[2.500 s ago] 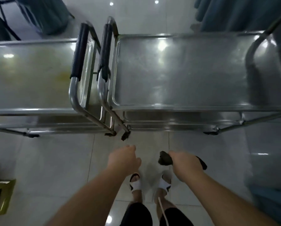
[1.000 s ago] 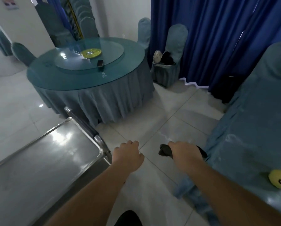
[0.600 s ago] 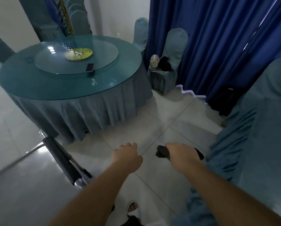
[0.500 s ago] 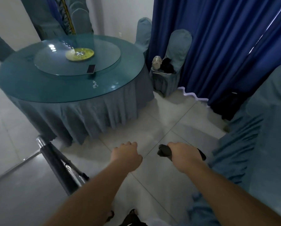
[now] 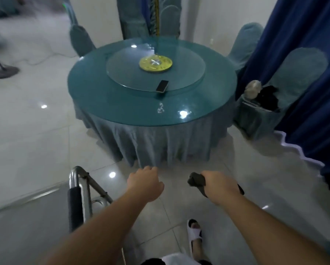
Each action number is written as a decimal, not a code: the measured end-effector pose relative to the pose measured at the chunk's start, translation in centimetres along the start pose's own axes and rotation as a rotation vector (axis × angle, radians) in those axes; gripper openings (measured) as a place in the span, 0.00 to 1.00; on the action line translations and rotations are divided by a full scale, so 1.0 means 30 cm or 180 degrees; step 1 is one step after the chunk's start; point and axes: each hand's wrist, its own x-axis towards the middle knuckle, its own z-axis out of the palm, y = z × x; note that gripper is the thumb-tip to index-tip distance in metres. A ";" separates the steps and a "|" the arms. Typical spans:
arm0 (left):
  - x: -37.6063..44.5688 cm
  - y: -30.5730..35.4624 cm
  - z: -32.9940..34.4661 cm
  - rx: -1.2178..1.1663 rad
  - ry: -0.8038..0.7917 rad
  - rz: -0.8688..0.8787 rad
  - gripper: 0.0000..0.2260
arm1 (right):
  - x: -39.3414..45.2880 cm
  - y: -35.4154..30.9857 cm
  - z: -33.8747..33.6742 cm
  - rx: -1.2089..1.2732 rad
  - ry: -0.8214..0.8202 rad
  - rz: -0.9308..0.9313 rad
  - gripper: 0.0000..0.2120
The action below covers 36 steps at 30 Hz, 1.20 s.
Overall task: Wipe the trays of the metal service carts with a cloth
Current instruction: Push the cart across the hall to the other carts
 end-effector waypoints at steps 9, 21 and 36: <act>0.187 -0.147 -0.150 -0.0283 0.0172 -0.1266 0.25 | 0.546 -0.179 -0.225 -0.0617 0.0012 -0.1311 0.08; 0.342 -0.553 -0.168 -0.0867 0.0196 -0.2293 0.25 | 0.878 -0.833 -0.251 -0.1270 -0.0179 -0.2564 0.08; 0.416 -1.338 -0.276 -0.1388 0.0417 -0.2922 0.25 | 1.060 -1.821 -0.328 -0.1929 -0.0092 -0.3217 0.15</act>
